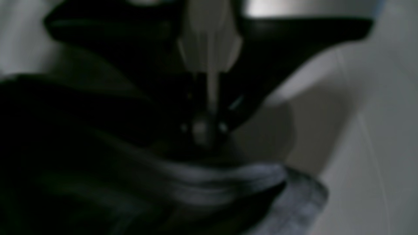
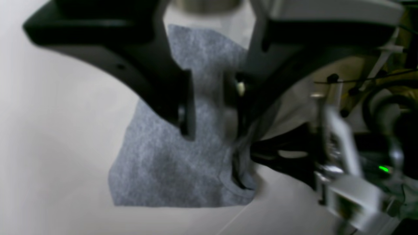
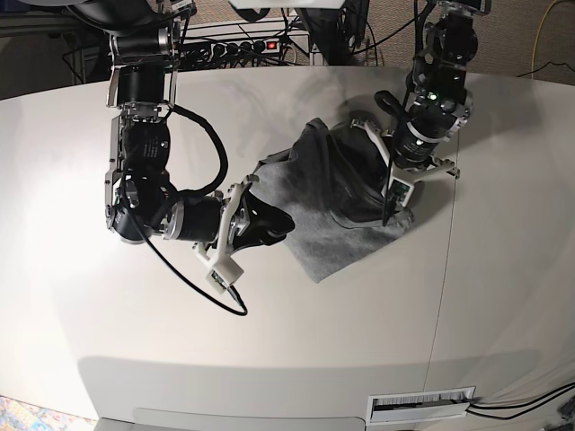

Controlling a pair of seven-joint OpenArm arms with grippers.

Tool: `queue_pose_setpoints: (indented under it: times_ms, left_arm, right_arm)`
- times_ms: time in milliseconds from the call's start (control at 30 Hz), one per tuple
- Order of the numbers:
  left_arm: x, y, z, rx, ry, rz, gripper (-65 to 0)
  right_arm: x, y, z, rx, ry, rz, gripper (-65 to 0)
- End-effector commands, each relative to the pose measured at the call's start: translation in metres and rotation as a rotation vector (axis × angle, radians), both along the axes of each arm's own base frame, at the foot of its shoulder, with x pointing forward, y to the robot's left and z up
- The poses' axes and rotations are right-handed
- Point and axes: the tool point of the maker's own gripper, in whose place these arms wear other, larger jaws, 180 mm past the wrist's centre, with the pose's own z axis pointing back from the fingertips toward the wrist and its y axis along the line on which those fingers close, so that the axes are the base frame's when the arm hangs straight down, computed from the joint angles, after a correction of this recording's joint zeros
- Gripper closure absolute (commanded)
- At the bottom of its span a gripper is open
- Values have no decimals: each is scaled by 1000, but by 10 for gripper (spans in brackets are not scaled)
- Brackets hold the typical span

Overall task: Fold the T-shirt properly
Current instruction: 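Press the folded end onto the bundle with the right gripper while left holds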

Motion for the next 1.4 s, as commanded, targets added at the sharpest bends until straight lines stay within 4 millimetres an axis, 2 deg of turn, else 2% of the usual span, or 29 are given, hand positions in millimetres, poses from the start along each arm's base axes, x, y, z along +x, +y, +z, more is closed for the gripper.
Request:
queue_pose_setpoints:
  times_ms: [0,67,167,333,467,600,900,1000,1133,1367]
  left_arm:
    - [9,3,20,-30,-48,19,-145]
    - [8,6,34,-115,-33,46,-193]
    - [0,4,45,-287,26,58,-203]
    - [-32,2,42,-458,97,36,-203]
    - [-54,-12,44,-536,117,-47,-223]
    - [-58,-27,58,-601,48,-116,-319]
    - [-63,-63,70,-704,21,-178,-325]
    - [-67,-73,66,-723,47,-197,-325]
    - [-67,-79,45,-694,69,-184,-325]
    - [-62,-72,32,-627,48,-154,-325]
  right_arm:
    - [9,-1,15,11,-53,-8,-146]
    - [11,-4,10,-20,-54,-19,-146]
    - [12,-6,9,-32,-54,-23,-146]
    - [12,-6,9,-33,-54,-23,-146]
    - [12,-6,9,-32,-54,-23,-146]
    - [11,-6,9,-30,-54,-22,-146]
    - [11,-6,9,-30,-54,-22,-146]
    - [11,-6,9,-30,-53,-22,-146]
    - [11,-6,9,-30,-53,-22,-146]
    - [11,-6,9,-30,-53,-22,-146]
